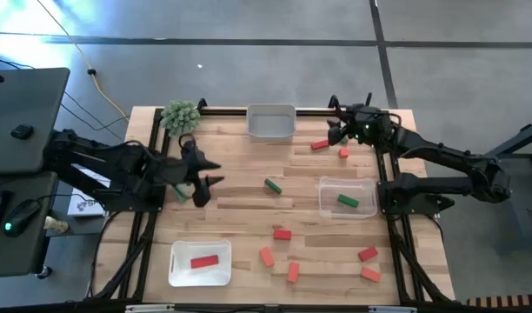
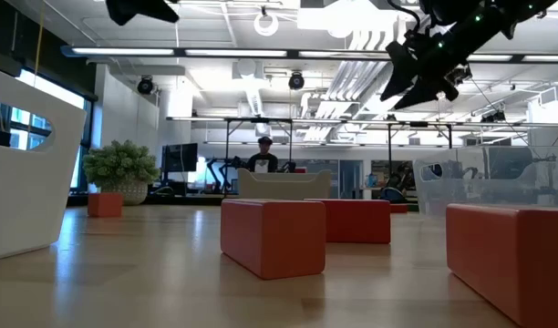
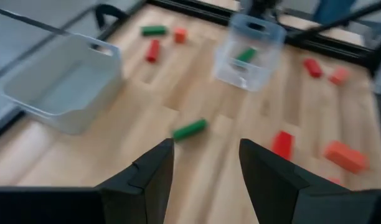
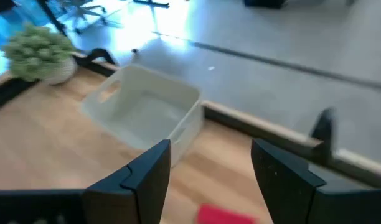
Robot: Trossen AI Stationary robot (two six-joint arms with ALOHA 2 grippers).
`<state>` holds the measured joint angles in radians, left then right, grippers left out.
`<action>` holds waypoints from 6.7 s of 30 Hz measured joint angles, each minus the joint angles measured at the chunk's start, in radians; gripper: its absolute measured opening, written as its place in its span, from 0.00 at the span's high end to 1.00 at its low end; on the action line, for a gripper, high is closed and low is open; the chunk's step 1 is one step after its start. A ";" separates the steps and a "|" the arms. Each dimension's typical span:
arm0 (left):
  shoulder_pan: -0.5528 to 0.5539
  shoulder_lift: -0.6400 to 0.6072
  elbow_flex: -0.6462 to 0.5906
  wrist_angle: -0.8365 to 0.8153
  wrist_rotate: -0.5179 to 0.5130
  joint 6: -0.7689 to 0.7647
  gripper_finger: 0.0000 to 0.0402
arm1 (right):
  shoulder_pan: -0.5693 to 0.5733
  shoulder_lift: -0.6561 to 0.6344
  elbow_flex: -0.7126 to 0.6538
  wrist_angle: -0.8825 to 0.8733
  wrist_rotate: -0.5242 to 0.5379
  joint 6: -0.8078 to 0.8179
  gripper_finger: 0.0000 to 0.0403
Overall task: Sort & place blocks by color
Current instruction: Put the orange wooden block into the gray bin
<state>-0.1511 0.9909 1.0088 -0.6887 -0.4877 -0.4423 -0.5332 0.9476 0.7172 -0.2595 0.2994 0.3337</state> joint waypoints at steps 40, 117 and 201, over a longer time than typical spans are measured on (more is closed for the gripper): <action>0.434 -0.006 0.000 -0.001 0.008 0.106 0.58 | -0.222 0.555 0.235 -0.694 -0.255 0.287 0.47; 0.675 -0.006 0.000 -0.013 0.145 0.407 0.58 | -0.025 0.633 0.665 0.055 -0.103 0.229 0.74; 0.677 -0.005 0.000 0.005 0.135 0.393 0.58 | -0.020 1.349 1.299 -0.700 -0.364 -0.341 0.74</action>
<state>0.5262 0.9855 1.0088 -0.6838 -0.3527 -0.0489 -0.5533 2.2963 2.0163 -0.9596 -0.0650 -0.0077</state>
